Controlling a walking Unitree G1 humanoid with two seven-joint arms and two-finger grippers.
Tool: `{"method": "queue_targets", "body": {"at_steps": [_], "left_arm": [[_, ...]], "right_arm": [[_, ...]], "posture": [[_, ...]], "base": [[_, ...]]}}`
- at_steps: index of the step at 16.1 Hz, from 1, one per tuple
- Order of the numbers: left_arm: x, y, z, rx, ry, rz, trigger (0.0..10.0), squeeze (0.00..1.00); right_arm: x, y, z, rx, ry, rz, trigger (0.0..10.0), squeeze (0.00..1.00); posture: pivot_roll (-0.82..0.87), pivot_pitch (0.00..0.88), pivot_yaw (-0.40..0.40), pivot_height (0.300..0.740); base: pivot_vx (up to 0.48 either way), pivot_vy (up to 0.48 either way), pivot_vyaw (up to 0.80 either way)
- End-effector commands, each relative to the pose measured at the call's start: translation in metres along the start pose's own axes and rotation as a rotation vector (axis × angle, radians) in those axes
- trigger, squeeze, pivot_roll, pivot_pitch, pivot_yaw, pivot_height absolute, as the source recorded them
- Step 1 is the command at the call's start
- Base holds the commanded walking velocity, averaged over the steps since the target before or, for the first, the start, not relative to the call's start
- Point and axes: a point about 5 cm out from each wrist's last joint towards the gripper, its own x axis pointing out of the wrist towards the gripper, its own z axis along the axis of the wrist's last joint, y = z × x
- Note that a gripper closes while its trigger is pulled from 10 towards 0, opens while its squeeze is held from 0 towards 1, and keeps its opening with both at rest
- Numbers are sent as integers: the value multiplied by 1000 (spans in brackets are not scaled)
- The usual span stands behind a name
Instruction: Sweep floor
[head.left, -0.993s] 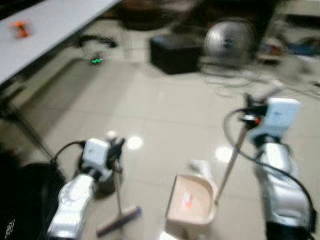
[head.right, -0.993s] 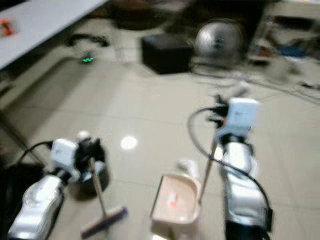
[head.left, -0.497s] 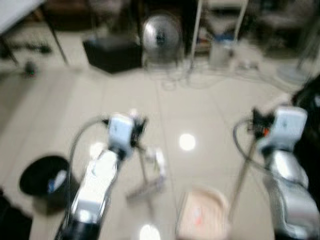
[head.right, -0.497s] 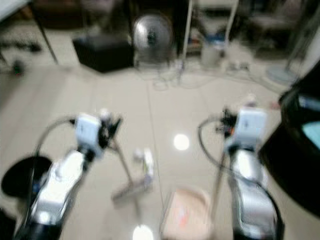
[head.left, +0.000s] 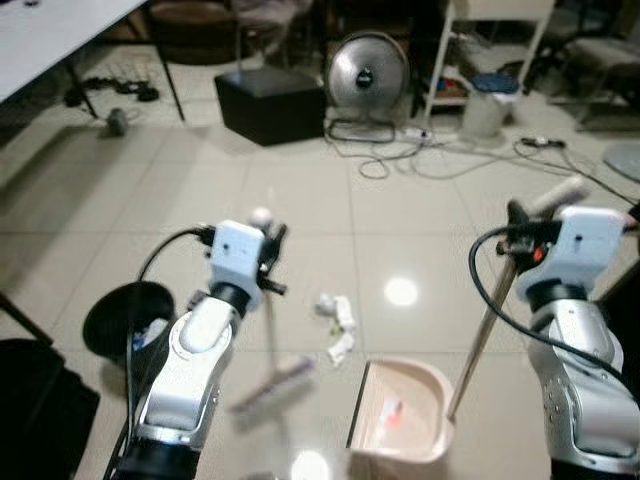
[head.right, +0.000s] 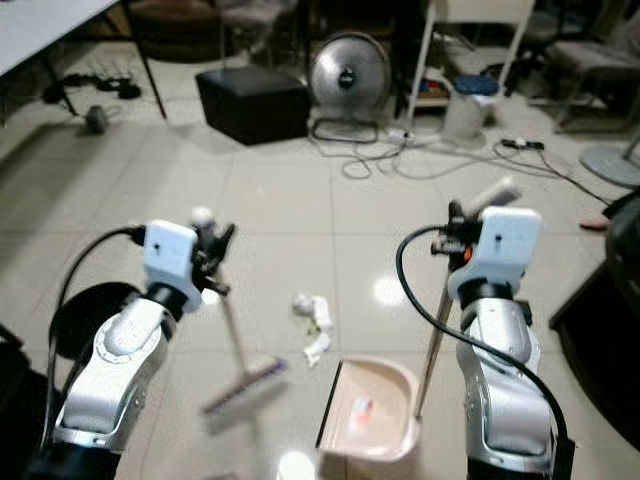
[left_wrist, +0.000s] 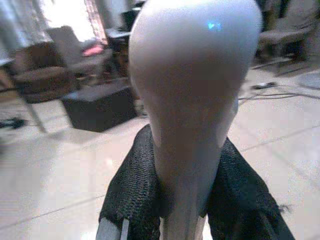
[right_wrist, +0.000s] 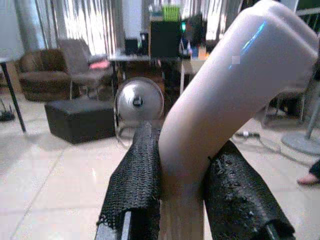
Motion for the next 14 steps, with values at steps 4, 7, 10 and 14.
{"method": "queue_targets", "body": {"at_steps": [4, 7, 10, 14], "left_arm": [[4, -6, 17, -35, -86, 14, 10000, 0], [6, -10, 18, -33, -73, -15, 10000, 0], [5, -8, 17, -47, -66, -3, 10000, 0], [7, -8, 20, -63, -78, 2, 10000, 0]], "right_arm": [[4, -6, 11, -29, -56, -30, 10000, 0], [4, -6, 7, -23, -42, -22, 10000, 0], [3, -5, 6, 6, -33, -12, 10000, 0], [2, -3, 4, 10, -26, 2, 10000, 0]], "posture": [[-86, 0, 24, 740], [-86, 0, 23, 740], [-84, 0, 22, 740], [-86, 3, 22, 740]], "base": [[63, 0, 0], [294, 0, 0], [314, 0, 0], [328, 0, 0]]}}
